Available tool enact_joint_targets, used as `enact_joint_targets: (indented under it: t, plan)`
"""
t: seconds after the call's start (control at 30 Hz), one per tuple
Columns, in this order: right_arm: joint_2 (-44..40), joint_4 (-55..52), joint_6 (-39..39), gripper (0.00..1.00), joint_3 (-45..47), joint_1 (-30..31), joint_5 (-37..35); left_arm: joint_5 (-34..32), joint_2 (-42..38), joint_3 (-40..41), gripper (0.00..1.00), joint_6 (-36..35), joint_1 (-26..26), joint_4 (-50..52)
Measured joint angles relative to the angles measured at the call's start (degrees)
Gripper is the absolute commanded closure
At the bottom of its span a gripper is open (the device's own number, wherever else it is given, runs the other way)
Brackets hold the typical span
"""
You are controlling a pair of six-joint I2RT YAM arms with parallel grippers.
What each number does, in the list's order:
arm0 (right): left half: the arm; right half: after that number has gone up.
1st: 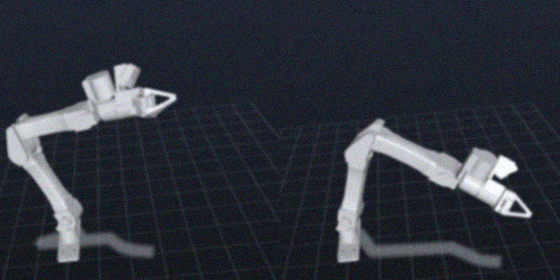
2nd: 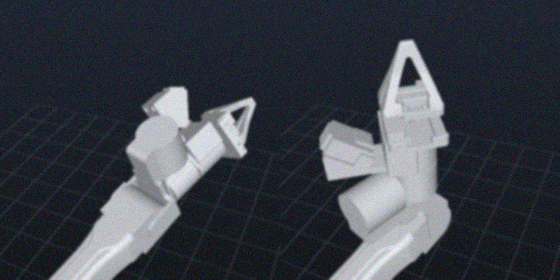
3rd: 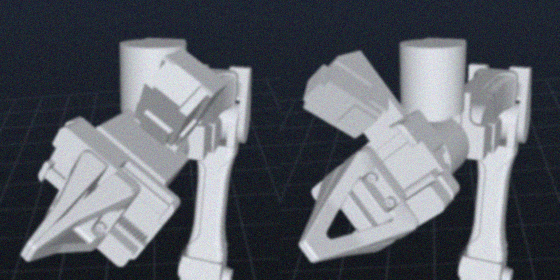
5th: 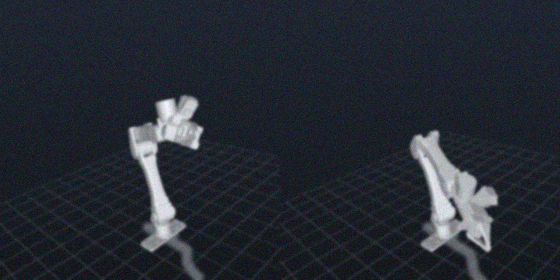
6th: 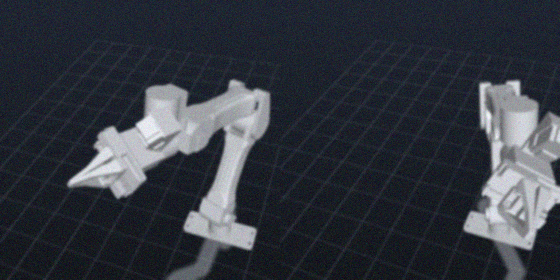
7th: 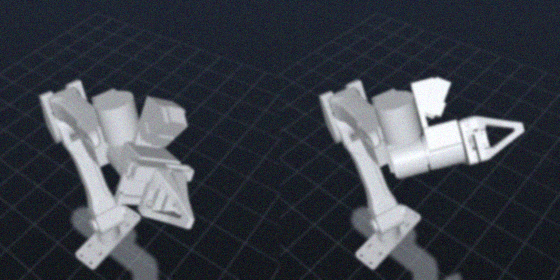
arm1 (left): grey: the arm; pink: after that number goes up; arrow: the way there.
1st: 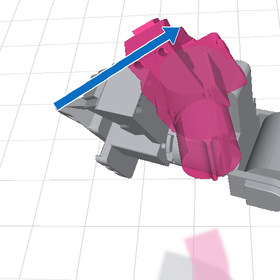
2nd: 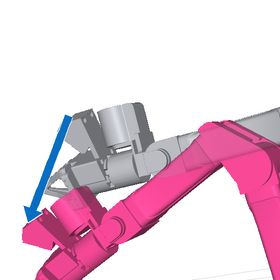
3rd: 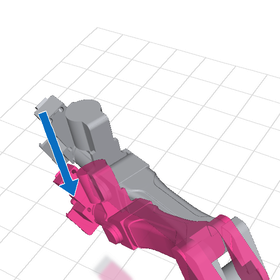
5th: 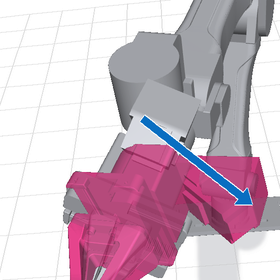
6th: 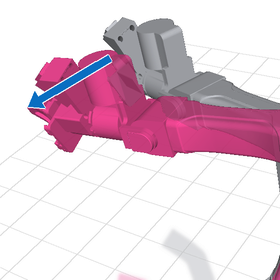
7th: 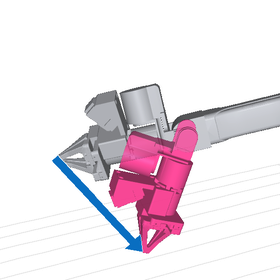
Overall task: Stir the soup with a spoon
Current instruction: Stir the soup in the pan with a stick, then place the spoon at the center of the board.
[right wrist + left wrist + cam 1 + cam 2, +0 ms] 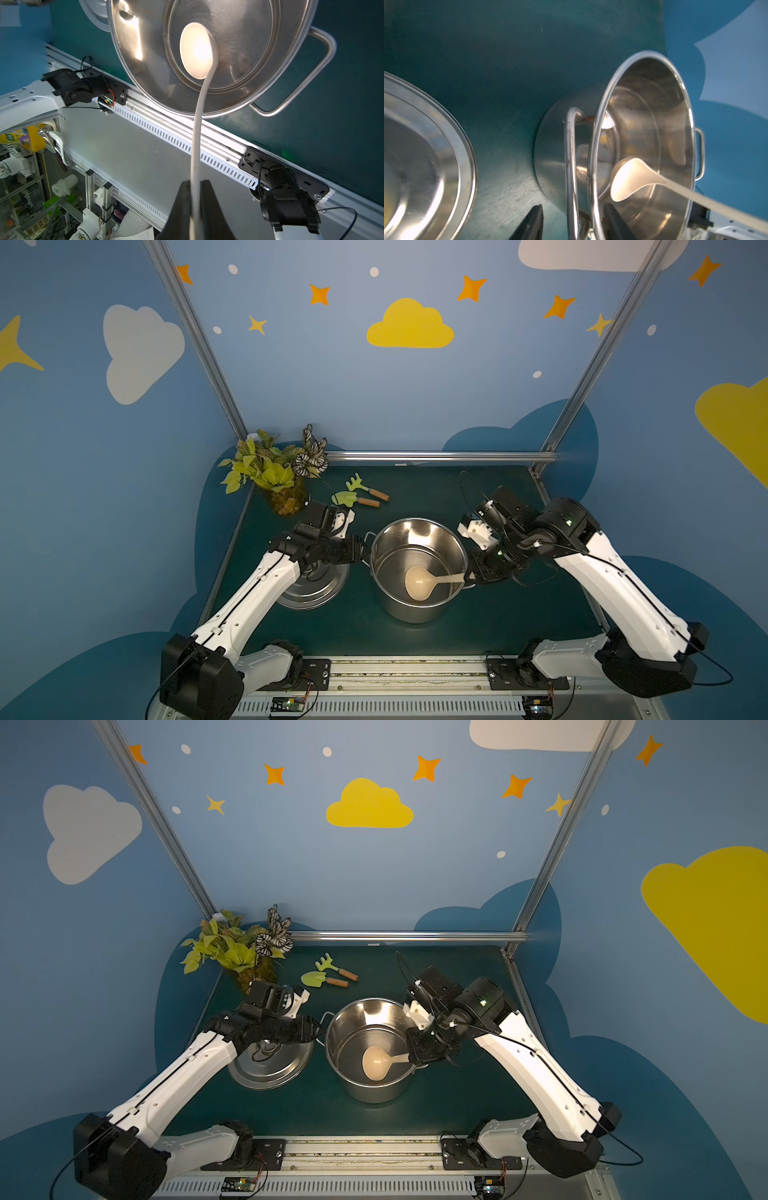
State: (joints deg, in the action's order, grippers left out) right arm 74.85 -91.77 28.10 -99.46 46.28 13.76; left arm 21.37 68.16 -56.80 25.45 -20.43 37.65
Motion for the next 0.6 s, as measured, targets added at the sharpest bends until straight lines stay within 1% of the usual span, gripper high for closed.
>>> enact_joint_targets:
  t: [0.17,0.27,0.3,0.4,0.47,0.53,0.6]
  plan:
    - [-6.14,1.99,0.02,1.0,0.04,-3.15,1.55,-0.26,-0.09,-0.96,0.17,-0.24,0.2,1.11]
    - [-9.73,4.7,0.15,1.0,0.04,-6.49,3.06,-0.48,-0.9,-2.45,0.08,-0.83,0.31,2.12]
    - [-10.58,5.6,0.2,1.0,0.04,-7.65,3.41,-0.52,-1.36,-2.91,0.02,-1.09,0.42,2.29]
    - [-12.41,9.4,1.64,1.0,1.36,-11.56,3.93,-0.72,-2.6,-4.42,0.0,-1.75,0.74,2.86]
    - [-14.16,13.53,3.5,1.0,4.66,-15.34,4.33,-0.79,-3.08,-5.07,0.0,-1.99,1.07,2.91]
    - [-16.24,18.97,6.16,1.0,9.97,-20.24,4.72,-0.85,-3.5,-5.29,0.0,-2.14,1.42,2.91]
    - [-18.8,25.62,9.84,1.0,16.7,-26.69,5.6,-1.07,-3.82,-5.29,0.0,-2.16,1.73,3.04]
